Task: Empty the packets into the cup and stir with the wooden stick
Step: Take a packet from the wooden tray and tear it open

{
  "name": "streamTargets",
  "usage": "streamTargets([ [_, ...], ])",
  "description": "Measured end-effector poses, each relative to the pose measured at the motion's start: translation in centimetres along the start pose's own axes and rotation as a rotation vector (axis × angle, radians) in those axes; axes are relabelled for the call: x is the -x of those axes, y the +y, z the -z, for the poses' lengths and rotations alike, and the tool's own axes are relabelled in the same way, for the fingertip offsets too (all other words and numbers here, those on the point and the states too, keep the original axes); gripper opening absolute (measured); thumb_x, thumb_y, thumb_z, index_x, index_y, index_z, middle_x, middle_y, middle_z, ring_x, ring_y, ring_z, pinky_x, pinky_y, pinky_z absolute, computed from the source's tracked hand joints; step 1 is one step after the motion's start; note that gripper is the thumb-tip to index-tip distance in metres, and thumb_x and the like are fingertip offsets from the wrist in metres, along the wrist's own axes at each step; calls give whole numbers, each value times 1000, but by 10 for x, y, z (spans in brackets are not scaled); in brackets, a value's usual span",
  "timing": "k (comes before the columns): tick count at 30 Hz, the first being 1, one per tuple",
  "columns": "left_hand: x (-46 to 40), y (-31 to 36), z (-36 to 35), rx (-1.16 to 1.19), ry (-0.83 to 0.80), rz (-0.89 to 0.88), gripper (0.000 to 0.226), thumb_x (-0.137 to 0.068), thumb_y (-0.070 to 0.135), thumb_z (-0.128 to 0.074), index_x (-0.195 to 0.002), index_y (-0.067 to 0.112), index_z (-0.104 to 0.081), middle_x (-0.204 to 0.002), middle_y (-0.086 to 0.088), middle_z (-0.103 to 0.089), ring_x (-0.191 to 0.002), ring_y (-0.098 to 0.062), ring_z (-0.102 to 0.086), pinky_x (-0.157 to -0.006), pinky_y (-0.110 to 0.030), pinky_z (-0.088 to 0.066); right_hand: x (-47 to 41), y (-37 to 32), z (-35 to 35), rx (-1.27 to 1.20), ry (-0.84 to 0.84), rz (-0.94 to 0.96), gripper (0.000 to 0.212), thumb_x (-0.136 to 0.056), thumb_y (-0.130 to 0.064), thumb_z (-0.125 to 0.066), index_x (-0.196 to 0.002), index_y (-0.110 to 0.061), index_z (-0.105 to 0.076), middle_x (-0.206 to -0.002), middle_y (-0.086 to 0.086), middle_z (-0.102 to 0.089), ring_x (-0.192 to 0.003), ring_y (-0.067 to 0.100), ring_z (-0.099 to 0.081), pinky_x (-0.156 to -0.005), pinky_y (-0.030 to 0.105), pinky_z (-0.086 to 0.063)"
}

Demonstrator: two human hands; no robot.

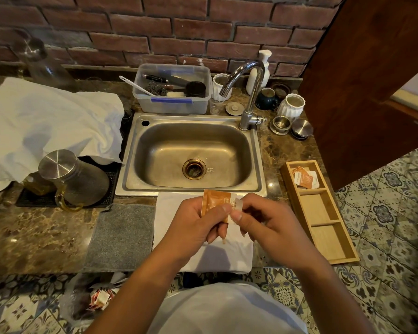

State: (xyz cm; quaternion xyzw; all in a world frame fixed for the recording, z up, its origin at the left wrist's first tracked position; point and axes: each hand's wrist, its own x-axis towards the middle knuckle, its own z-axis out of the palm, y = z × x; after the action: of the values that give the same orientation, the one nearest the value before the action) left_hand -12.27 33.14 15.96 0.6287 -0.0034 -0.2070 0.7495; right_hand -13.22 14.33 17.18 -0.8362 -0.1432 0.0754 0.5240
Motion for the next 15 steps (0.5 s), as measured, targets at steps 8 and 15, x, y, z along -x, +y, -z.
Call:
streamTargets([
  [8,-2,-3,-5,46,35,42,27,-97,28,-62,-73,22,-73,-59,-8,-65,-39,-10,-43,-47,-23,-37,-4,5,-3,104,62,68,19,-101,-27,-61,-89,-15,-69,-71,-4,-65,-65,20,-62,-57,42,-49],
  [15,-2,-5,-10,77,104,84,32,-99,21,-56,-69,15,-68,-57,-6,-64,-40,-11,-42,-47,-23,-37,-4,6,-7,226,127,171,9,-100,-16,-64,-98,-17,-72,-82,-16,-63,-73,8,-62,-62,28,-51],
])
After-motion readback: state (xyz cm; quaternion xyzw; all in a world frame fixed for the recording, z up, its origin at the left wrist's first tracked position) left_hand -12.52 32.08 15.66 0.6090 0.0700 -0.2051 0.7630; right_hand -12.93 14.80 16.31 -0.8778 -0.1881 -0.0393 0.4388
